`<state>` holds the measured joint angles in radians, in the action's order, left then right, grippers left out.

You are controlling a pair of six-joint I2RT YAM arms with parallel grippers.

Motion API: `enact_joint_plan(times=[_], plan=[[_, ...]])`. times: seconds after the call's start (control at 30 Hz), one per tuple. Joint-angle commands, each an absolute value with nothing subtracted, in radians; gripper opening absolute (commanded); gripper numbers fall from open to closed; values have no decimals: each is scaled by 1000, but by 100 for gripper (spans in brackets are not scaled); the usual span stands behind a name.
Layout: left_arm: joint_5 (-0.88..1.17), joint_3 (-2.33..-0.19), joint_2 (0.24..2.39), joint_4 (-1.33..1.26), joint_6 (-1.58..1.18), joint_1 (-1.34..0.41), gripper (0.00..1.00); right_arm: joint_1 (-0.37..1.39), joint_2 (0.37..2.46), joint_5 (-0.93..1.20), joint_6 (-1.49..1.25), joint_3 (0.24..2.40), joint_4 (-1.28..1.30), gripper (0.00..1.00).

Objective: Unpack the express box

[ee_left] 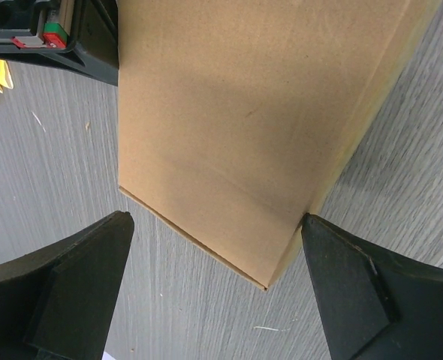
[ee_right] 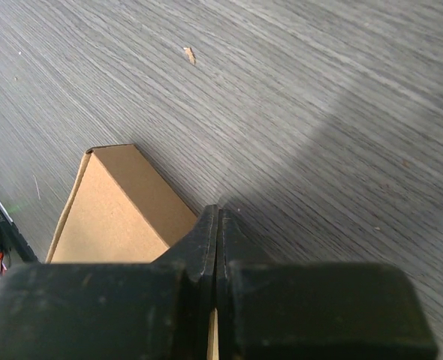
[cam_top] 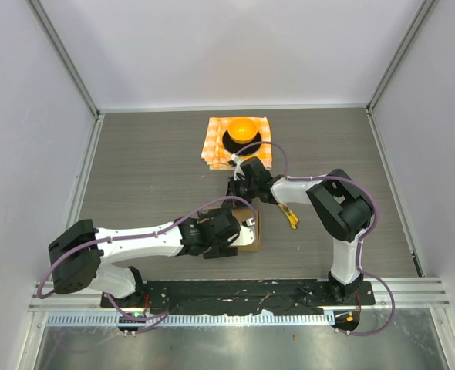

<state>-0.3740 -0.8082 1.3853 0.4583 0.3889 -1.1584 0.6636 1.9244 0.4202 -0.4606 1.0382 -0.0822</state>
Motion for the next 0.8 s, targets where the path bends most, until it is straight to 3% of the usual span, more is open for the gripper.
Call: enact_joint_plan(times=[0.0, 0.5, 0.77], plan=[[-532, -853, 1344, 314, 397, -1143, 98, 756, 1944, 515, -454, 1025, 29, 1], [-534, -991, 1279, 377, 394, -1058, 96, 815, 1956, 548, -468, 1031, 40, 1], [-515, -953, 1299, 347, 394, -1054, 95, 830, 1965, 563, -477, 1029, 26, 1]])
